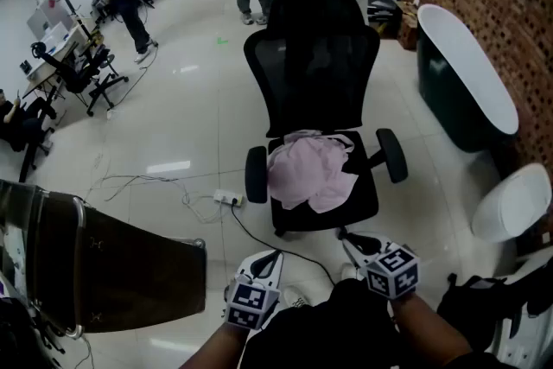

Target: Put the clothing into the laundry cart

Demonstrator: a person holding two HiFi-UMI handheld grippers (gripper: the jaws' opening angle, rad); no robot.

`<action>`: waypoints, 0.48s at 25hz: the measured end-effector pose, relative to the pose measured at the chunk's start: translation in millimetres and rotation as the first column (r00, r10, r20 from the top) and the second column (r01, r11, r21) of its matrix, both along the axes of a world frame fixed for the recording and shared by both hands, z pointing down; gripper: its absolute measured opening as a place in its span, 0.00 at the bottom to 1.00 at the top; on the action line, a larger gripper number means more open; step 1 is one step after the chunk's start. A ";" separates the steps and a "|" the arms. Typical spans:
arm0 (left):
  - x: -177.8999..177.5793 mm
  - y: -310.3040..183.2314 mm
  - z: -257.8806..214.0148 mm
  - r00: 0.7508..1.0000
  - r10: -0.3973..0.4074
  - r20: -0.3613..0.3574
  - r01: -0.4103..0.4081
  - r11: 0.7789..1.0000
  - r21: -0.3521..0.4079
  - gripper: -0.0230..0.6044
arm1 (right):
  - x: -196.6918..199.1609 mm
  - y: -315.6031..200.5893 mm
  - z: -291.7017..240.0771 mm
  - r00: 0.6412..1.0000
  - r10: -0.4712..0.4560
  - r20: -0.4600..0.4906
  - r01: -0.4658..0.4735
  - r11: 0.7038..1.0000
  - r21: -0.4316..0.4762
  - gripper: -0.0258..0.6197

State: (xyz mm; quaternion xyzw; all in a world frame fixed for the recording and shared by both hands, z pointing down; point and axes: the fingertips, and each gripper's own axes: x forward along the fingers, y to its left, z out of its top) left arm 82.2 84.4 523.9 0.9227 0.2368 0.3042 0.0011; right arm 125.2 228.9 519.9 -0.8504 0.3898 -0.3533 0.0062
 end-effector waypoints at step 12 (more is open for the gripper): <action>78.5 -29.7 22.0 0.996 -0.089 0.019 0.089 0.996 0.014 0.03 | 99.7 -18.8 39.9 0.996 -0.077 0.042 0.079 0.996 -0.043 0.15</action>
